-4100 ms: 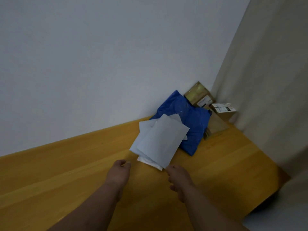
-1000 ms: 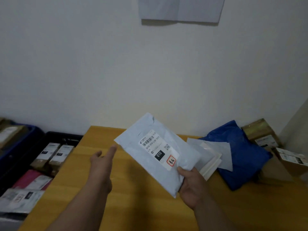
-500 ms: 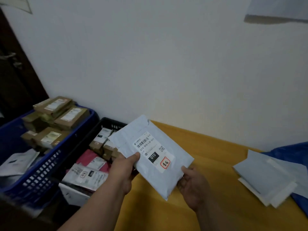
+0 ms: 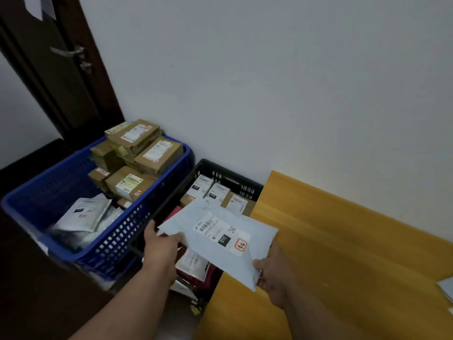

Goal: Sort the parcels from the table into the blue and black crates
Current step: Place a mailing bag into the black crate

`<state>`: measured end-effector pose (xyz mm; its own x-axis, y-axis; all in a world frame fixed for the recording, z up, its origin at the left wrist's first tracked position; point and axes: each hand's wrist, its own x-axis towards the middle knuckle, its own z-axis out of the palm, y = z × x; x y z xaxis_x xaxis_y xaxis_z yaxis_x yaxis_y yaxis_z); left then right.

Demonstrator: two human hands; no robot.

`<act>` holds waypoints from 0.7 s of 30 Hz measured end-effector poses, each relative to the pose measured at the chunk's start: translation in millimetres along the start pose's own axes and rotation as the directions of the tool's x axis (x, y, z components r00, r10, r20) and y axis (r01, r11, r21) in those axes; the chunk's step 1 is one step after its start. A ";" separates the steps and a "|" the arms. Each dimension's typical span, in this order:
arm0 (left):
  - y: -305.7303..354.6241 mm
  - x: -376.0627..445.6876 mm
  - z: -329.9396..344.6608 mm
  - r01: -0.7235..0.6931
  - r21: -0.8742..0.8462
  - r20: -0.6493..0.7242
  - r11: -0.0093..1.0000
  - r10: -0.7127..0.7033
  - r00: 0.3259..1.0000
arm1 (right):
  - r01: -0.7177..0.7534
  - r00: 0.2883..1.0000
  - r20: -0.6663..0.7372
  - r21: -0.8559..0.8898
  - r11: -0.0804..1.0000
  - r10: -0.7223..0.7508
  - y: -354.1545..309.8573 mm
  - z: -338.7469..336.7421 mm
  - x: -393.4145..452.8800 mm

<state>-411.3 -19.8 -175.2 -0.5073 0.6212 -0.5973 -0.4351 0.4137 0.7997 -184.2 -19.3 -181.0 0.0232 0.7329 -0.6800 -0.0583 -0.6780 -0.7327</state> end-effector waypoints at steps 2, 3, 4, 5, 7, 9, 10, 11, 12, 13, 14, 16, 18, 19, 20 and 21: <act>6.1 18.7 -10.6 -0.029 0.092 -0.004 0.995 0.029 1.000 | -0.002 1.000 0.020 -0.079 0.997 0.004 -0.9 14.6 18.2; 9.0 28.2 -15.7 -0.029 0.140 -0.007 0.990 0.030 1.000 | 0.001 1.000 0.027 -0.117 0.993 0.002 -0.6 22.8 26.7; 10.6 39.1 -20.7 -0.032 0.184 -0.013 0.982 0.035 0.999 | 0.003 1.000 0.026 -0.155 0.988 0.001 -0.1 30.9 34.5; 12.1 48.8 -25.6 -0.034 0.230 -0.017 0.973 0.039 0.999 | 0.000 1.000 0.019 -0.189 0.982 0.004 0.2 39.0 41.3; 11.5 66.6 -35.5 -0.031 0.317 -0.029 0.948 0.043 0.999 | -0.021 1.000 -0.007 -0.214 0.977 0.020 2.8 53.2 53.7; 9.0 82.4 -42.9 -0.042 0.396 -0.031 0.917 0.059 0.998 | -0.041 0.999 -0.038 -0.254 0.966 0.032 4.4 66.2 65.2; 8.6 91.0 -45.4 -0.057 0.439 -0.026 0.897 0.076 0.997 | -0.039 0.999 -0.047 -0.285 0.958 0.027 5.7 73.1 72.3; 8.1 101.4 -46.9 -0.073 0.483 -0.017 0.872 0.093 0.996 | -0.042 0.998 -0.055 -0.325 0.945 0.026 7.0 81.8 79.4; 7.6 113.2 -47.7 -0.097 0.529 0.003 0.843 0.112 0.994 | -0.043 0.998 -0.063 -0.368 0.929 0.021 8.3 90.6 86.3; 6.7 125.8 -47.9 -0.125 0.577 0.031 0.807 0.131 0.991 | -0.053 0.997 -0.069 -0.416 0.908 0.027 9.8 99.2 92.9; 5.5 137.6 -47.9 -0.155 0.625 0.063 0.765 0.148 0.987 | -0.059 0.996 -0.085 -0.466 0.883 0.022 13.3 107.7 100.3; 0.0 161.5 -48.6 -0.228 0.743 0.153 0.629 0.173 0.973 | -0.076 0.991 -0.134 -0.542 0.837 0.004 22.7 124.3 112.9; -7.1 183.2 -52.3 -0.301 0.845 0.242 0.442 0.185 0.952 | -0.093 0.980 -0.197 -0.557 0.825 -0.023 34.4 138.0 124.6; -9.4 191.3 -54.5 -0.314 0.874 0.275 0.372 0.156 0.949 | -0.109 0.972 -0.233 -0.560 0.821 -0.029 40.7 144.8 129.9; -12.3 200.4 -57.7 -0.315 0.891 0.296 0.326 0.107 0.949 | -0.125 0.965 -0.261 -0.562 0.818 -0.032 46.5 150.2 135.3; -15.5 208.7 -60.0 -0.315 0.912 0.316 0.262 0.041 0.948 | -0.159 0.963 -0.269 -0.540 0.826 0.010 50.2 156.8 138.5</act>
<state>-555.1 63.5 -315.9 -0.2636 0.8160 -0.5145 0.7245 0.5196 0.4528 -340.4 57.1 -307.7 0.2898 0.6840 -0.6695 0.4871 -0.7075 -0.5120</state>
